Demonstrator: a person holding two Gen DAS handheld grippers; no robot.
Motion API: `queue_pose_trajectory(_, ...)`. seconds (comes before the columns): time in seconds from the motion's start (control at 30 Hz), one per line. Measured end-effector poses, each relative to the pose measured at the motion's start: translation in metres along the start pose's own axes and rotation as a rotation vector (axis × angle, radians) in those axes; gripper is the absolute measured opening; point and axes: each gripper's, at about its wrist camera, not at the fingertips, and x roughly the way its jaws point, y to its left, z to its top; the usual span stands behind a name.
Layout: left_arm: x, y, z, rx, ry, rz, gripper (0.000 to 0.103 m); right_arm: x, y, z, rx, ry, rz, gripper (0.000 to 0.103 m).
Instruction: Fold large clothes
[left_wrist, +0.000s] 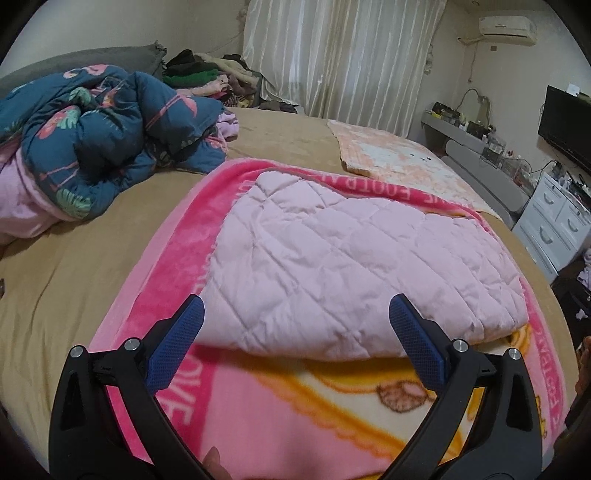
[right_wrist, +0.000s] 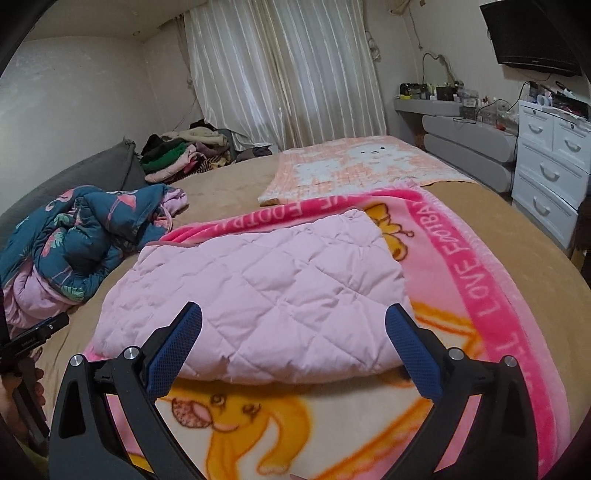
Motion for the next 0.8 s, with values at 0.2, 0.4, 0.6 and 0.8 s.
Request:
queue_pose_trajectory(0.2,0.001,0.007,-0.025,-0.002,0.053,0.031,0.094,-0.009,-0.016,-0.033,0.05,0.021,-0.057,0.099)
queue_pose_trajectory(0.4,0.009,0.017,-0.051,0.003,0.11,0.069,0.094,-0.002,-0.03,-0.064,0.108,0.064,-0.088,0.099)
queue_pose_trajectory(0.6,0.022,0.026,-0.07,-0.024,0.158,0.07,0.094,0.011,-0.035,-0.084,0.152,0.108,-0.096,0.099)
queue_pose_trajectory(0.8,0.051,0.036,-0.077,-0.155,0.216,-0.009,0.094,0.037,-0.049,-0.09,0.226,0.148,-0.115,0.099)
